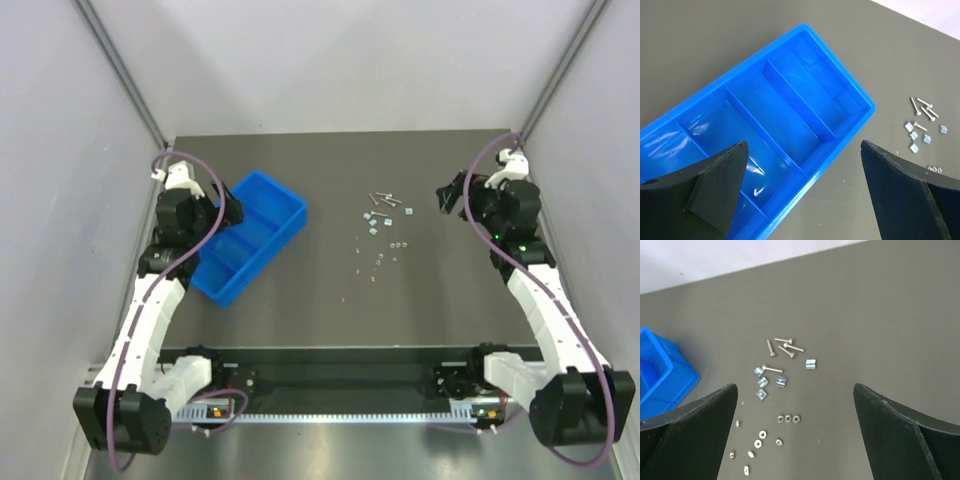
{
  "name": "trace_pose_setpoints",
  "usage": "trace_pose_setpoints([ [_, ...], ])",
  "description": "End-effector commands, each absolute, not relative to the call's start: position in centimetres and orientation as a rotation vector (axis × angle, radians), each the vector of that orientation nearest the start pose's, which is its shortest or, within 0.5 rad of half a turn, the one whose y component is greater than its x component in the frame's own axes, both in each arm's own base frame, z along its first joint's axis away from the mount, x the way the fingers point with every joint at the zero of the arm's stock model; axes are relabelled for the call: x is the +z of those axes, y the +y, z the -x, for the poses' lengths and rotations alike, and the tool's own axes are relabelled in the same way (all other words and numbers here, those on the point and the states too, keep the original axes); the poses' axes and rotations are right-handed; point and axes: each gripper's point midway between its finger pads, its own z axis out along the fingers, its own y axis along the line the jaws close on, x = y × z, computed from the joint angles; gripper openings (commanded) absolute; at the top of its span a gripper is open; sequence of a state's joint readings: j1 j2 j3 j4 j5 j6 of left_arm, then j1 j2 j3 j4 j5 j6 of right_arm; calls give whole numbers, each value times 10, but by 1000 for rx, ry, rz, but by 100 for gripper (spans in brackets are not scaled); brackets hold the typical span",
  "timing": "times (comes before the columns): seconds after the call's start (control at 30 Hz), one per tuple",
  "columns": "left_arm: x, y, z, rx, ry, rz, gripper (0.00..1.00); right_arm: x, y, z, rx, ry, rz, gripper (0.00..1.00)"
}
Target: Sort the screws and nuts into containers
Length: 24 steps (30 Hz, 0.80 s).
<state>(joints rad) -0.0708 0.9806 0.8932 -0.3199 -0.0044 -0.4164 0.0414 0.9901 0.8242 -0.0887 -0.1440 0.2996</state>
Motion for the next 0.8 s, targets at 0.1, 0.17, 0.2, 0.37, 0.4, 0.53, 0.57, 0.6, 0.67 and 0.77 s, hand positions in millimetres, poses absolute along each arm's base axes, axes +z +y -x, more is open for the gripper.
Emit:
trace_pose_setpoints([
  [0.1, 266, -33, -338, -255, 1906, 283, 99, 261, 65, -376, 315, 1808, -96, 100],
  [0.17, 264, -34, -340, -254, 1915, 268, 99, 264, 64, -383, 213, 1811, -91, 100],
  [0.2, 263, -34, -342, -256, 1914, 260, 99, 255, 79, -386, 205, 1839, -47, 99],
  [0.37, 242, -46, -339, -295, 1986, 190, 99, 230, 92, -415, 141, 1930, -59, 100],
  [0.4, 242, -45, -338, -291, 1981, 185, 99, 225, 94, -421, 143, 1943, -60, 100],
  [0.53, 239, -49, -334, -313, 1982, 165, 99, 212, 106, -455, 145, 2009, -58, 92],
  [0.57, 239, -50, -334, -316, 1981, 163, 99, 189, 112, -460, 147, 2076, -40, 91],
  [0.6, 238, -49, -334, -314, 1984, 160, 99, 184, 114, -465, 151, 2090, -45, 90],
  [0.67, 236, -47, -335, -302, 1988, 163, 99, 172, 120, -479, 154, 2113, -25, 82],
  [0.77, 234, -43, -335, -273, 1992, 173, 99, 161, 129, -491, 164, 2131, 33, 76],
])
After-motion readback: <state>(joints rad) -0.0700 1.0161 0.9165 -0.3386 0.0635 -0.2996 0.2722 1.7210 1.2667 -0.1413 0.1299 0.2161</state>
